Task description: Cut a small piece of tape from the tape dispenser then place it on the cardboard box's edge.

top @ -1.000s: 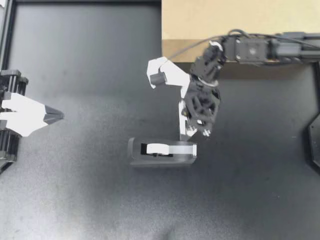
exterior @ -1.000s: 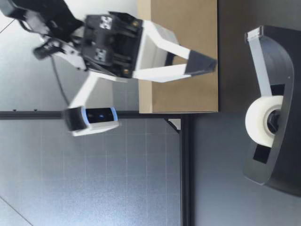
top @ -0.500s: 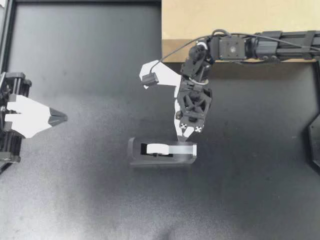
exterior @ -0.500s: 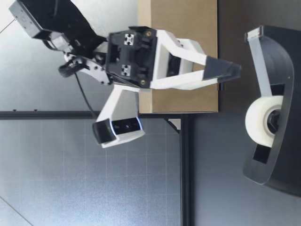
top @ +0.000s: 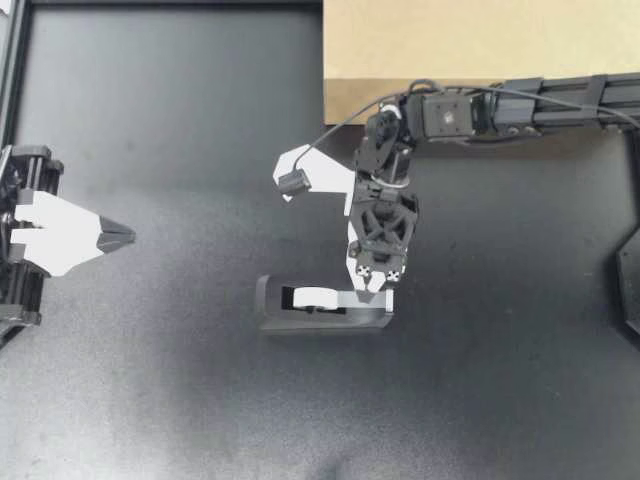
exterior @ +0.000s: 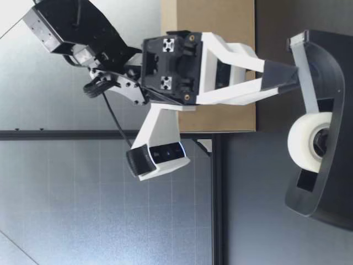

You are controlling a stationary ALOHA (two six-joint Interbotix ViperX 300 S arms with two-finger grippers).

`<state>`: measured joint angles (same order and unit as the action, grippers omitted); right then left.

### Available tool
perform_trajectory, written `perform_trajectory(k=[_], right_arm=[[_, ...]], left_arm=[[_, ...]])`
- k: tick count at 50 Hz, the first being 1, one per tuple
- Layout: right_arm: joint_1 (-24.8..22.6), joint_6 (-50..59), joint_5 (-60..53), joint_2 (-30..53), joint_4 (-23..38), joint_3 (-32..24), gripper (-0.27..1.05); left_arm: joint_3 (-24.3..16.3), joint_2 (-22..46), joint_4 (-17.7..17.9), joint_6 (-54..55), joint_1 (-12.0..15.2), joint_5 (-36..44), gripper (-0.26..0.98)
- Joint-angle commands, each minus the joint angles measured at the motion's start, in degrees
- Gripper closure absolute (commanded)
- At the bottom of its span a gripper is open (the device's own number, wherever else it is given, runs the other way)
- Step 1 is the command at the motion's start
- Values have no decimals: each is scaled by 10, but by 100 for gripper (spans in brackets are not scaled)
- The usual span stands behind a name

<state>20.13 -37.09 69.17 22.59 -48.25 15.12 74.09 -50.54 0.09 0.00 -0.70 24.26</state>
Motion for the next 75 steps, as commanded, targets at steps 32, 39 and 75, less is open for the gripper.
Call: perform_trajectory(k=[32,39,75], right_arm=[[-6,1,-10,-25,2,-9,81],[-6,3,-6,-34,-3,-10,82],[2,6,-25,-110,-1,83,82]], left_arm=[[-9,3,1,1,-1,5,84],[-9,4,1,0,-1,5,84],[-15,4,1,-1,-1,5,84]])
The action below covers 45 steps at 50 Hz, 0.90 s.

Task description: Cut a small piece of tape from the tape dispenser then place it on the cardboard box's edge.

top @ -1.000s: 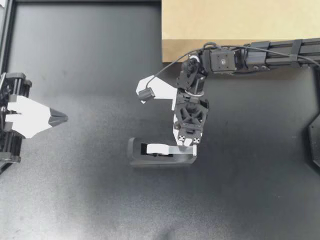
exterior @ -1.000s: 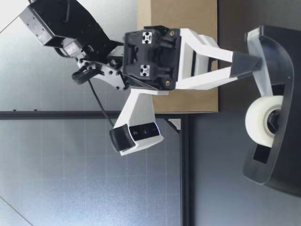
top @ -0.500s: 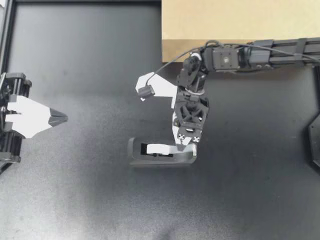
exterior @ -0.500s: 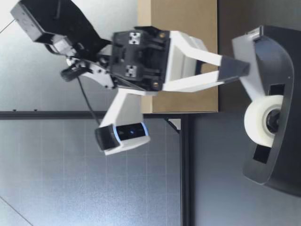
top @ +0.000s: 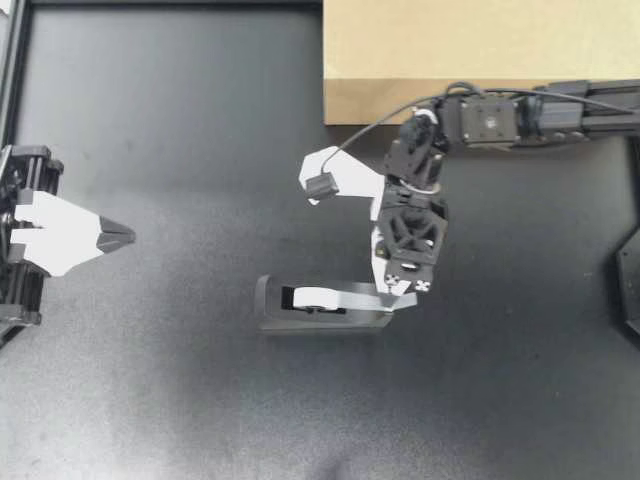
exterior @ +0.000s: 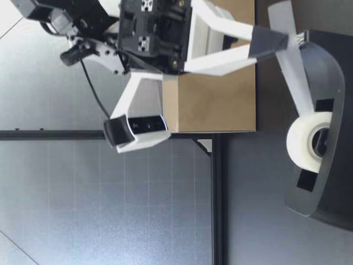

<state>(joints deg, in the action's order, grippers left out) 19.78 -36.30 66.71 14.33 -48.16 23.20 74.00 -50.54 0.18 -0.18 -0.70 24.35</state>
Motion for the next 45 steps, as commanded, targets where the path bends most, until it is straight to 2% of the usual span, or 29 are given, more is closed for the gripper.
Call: perform_trajectory(k=[1,45], right_arm=[[6,-2,0,-28,-2,4,82],[18,-4,-13,-38,1,49,82]], left_arm=[[-14,4,0,1,-1,5,84],[-11,4,0,2,-1,6,84]])
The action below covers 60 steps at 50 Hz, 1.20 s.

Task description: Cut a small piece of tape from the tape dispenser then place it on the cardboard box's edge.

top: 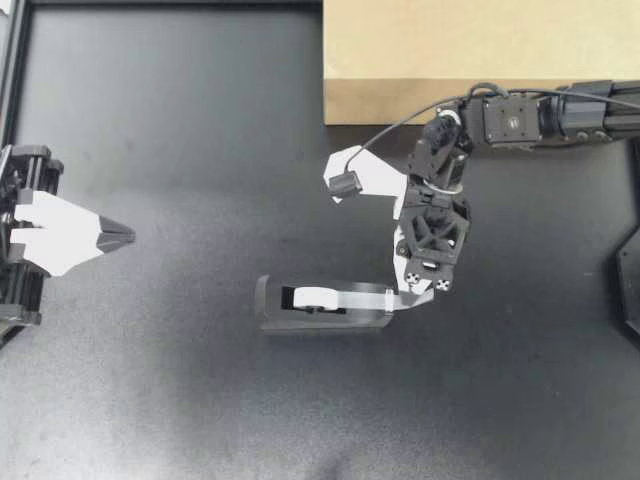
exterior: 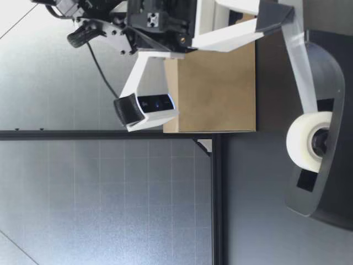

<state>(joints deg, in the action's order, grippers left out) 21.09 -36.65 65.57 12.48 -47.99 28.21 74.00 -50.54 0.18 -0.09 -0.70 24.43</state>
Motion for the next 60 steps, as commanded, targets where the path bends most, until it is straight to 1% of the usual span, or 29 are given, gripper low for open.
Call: perform_trajectory(k=[1,20,25,33,43,53,60], right_arm=[[4,-2,-7,-18,-1,2,82],[4,-9,-88,8,5,38,82],[4,-10,-96,-1,5,41,82],[4,-2,-109,-62,14,40,82],[0,2,-168,-162,50,38,84],[-25,2,-269,-229,82,38,85],[-48,2,-307,-245,96,29,85]], left_arm=[[-11,4,0,1,-1,5,84],[-11,4,0,2,-1,5,84],[-10,5,1,3,-1,5,84],[-11,22,16,4,-1,5,84],[-31,84,62,3,-1,5,84],[-63,144,91,3,-1,17,81],[-83,175,94,3,-1,31,76]])
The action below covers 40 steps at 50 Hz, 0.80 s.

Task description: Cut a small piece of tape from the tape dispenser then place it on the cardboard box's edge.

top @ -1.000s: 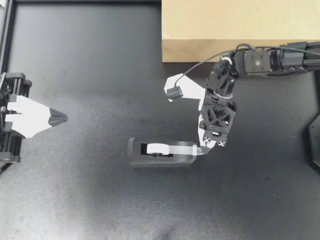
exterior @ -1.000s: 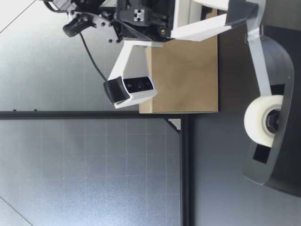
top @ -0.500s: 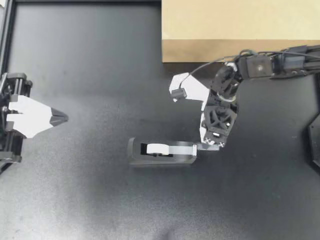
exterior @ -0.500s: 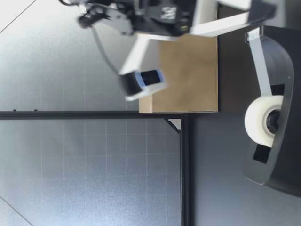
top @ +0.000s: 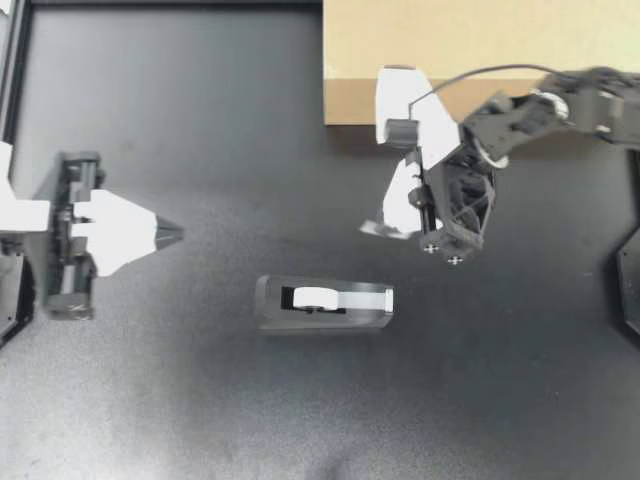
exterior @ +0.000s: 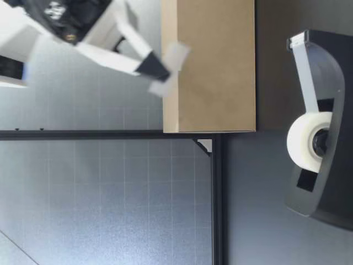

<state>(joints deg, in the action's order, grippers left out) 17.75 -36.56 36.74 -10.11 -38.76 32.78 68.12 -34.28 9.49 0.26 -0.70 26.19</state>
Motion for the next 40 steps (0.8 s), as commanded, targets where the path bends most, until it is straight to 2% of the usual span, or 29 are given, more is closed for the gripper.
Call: perform_trajectory(k=[1,9,17,20,40], right_arm=[[-18,1,-21,-19,5,-19,85],[-39,0,-38,-16,23,-40,85],[-49,0,-54,-10,45,-64,85],[-50,0,-62,-7,49,-72,85],[-61,-1,-62,35,68,-124,85]], left_arm=[[-27,16,1,-1,-1,15,75],[-44,47,1,-3,-1,42,60],[-60,80,1,-2,-1,68,32],[-66,96,1,-2,-1,76,26],[-120,208,1,-22,-1,154,27]])
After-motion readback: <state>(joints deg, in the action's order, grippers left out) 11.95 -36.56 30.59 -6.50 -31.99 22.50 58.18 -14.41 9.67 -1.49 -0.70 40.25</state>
